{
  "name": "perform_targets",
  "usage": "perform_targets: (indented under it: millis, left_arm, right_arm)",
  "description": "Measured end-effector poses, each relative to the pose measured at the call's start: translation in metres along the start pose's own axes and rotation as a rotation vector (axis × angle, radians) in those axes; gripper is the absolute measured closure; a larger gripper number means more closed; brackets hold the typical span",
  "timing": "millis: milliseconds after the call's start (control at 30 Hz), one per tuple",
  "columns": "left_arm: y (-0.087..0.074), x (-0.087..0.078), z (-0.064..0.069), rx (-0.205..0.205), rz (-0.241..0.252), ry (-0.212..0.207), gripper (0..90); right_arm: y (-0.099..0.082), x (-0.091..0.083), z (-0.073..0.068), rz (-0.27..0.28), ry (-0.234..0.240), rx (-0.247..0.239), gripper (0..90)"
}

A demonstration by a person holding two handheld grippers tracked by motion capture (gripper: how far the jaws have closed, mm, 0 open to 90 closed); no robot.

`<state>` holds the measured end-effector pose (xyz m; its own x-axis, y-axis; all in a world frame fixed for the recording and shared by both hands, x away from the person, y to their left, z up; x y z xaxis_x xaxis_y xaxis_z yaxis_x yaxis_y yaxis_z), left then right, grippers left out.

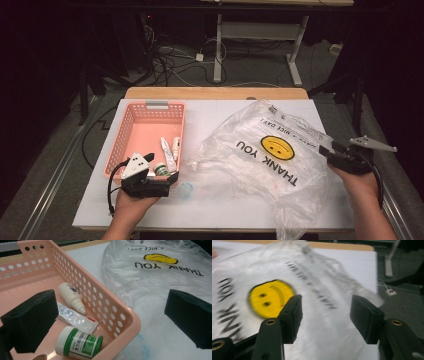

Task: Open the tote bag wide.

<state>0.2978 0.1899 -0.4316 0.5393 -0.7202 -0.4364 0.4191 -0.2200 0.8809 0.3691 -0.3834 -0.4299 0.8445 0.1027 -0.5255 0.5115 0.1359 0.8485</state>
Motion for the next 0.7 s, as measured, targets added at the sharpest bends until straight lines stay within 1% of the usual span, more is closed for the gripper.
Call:
perform_targets:
  millis: [67,100,133,267,300,333,367,400,500,600,633,667,700]
  left_arm:
    - [-0.001,0.000,0.001,0.004,0.003,0.006,0.0]
    - [-0.001,0.000,0.001,0.003,0.003,0.003,0.0]
    - [-0.001,0.000,0.002,0.000,0.005,0.003,0.0]
    - [-0.002,-0.001,0.003,-0.004,0.009,0.005,0.0]
    - [-0.002,-0.001,0.003,-0.005,0.012,0.005,0.0]
    - [-0.002,-0.001,0.003,-0.003,0.012,0.005,0.0]
    - [-0.002,-0.002,0.003,0.000,0.010,0.005,0.0]
    - [-0.002,-0.002,0.003,0.001,0.010,0.005,0.0]
    - [-0.001,-0.001,0.003,0.006,0.009,0.003,0.0]
    - [-0.001,0.000,0.004,0.008,0.004,-0.002,0.0]
    - [-0.001,0.000,0.004,0.010,0.003,-0.004,0.0]
    - [-0.001,0.000,0.004,0.012,0.003,-0.005,0.0]
    - [-0.001,0.000,0.004,0.016,0.003,-0.008,0.0]
  right_arm:
    - [-0.006,-0.010,-0.012,0.005,0.038,-0.030,44.6]
    - [-0.006,-0.010,-0.012,0.005,0.038,-0.030,44.6]
    - [-0.013,-0.019,-0.026,0.018,0.079,-0.061,44.6]
    - [-0.025,-0.032,-0.056,0.024,0.161,-0.119,45.1]
    - [-0.025,-0.032,-0.056,0.024,0.161,-0.119,45.1]
    - [-0.029,-0.036,-0.068,0.032,0.202,-0.144,45.6]
    - [-0.031,-0.038,-0.075,0.030,0.223,-0.151,45.6]
    - [-0.031,-0.038,-0.075,0.030,0.223,-0.151,45.6]
    - [-0.034,-0.038,-0.094,0.010,0.272,-0.199,45.7]
    - [-0.031,-0.036,-0.112,0.009,0.327,-0.223,47.0]
    - [-0.028,-0.035,-0.125,0.011,0.344,-0.245,48.8]
    - [-0.026,-0.034,-0.131,0.011,0.356,-0.253,49.4]
    - [-0.026,-0.034,-0.131,0.011,0.356,-0.253,49.4]
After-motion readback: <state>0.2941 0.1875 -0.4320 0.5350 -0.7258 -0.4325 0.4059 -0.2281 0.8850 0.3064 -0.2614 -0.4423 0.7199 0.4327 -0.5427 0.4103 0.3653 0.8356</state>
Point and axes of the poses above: each handheld gripper's, and its own axes: x roughly forward along the jaws, y roughly out of its top, z roughly to its right, the point moved 1 cm from there along x, roughly forward along the jaws, and after that the axes turned 11 degrees about -y, right-handed, at the moved point
